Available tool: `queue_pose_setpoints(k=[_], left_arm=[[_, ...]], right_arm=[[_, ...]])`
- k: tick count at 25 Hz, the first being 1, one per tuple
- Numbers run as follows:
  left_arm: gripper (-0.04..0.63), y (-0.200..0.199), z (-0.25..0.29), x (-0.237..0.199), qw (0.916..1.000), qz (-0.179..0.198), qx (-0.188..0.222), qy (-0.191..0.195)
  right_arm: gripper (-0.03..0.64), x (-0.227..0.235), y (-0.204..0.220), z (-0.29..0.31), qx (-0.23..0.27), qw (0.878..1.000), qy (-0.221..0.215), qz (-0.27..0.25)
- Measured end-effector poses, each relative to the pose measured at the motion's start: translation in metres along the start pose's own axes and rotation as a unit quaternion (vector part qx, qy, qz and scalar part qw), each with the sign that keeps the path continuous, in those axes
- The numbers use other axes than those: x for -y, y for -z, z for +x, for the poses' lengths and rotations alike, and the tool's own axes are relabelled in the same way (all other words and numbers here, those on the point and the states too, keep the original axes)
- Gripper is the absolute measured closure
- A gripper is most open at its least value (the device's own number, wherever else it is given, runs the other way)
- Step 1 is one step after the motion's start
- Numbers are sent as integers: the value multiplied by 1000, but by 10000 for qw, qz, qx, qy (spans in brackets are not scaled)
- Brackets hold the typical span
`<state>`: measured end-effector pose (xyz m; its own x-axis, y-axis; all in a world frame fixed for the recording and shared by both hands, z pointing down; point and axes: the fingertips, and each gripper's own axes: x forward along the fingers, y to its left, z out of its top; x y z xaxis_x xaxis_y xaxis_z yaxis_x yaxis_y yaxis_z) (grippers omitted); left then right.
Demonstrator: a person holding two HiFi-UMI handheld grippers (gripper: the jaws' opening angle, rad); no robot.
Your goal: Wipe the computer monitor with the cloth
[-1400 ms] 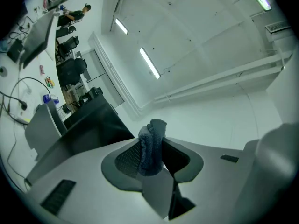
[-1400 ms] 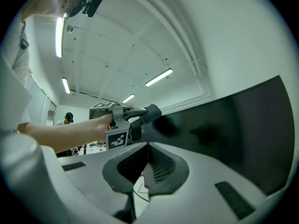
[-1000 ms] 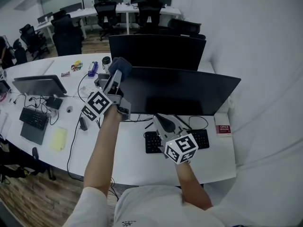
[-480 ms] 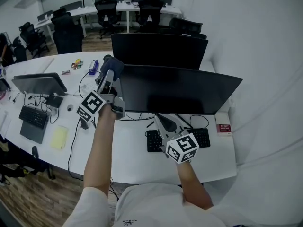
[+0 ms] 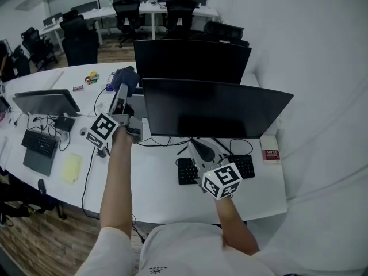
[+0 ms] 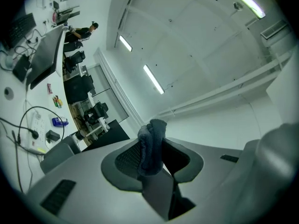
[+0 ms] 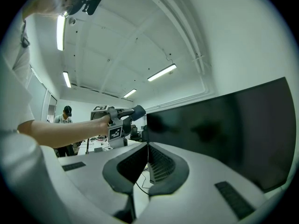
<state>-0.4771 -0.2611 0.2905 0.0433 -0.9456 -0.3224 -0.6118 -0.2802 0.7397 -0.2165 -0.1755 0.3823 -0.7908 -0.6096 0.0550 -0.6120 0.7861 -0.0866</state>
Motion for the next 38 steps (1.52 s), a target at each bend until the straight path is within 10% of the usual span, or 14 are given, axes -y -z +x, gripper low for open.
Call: queue_pose_setpoints(k=[10,24,38], left_arm=[[466,34,3,-11,9824,1747,-542,-374],[466,68,-61,-21,9766,1899,-846,-548],[465,169,-161,71,9688,1909,-1555,-283]], right_arm=[[597,2,6,-5,-83,10000,33,-30],[597,8,24,-51,-308,9990,323,-7],[597,32,23,-172,-36,9988,441,187]])
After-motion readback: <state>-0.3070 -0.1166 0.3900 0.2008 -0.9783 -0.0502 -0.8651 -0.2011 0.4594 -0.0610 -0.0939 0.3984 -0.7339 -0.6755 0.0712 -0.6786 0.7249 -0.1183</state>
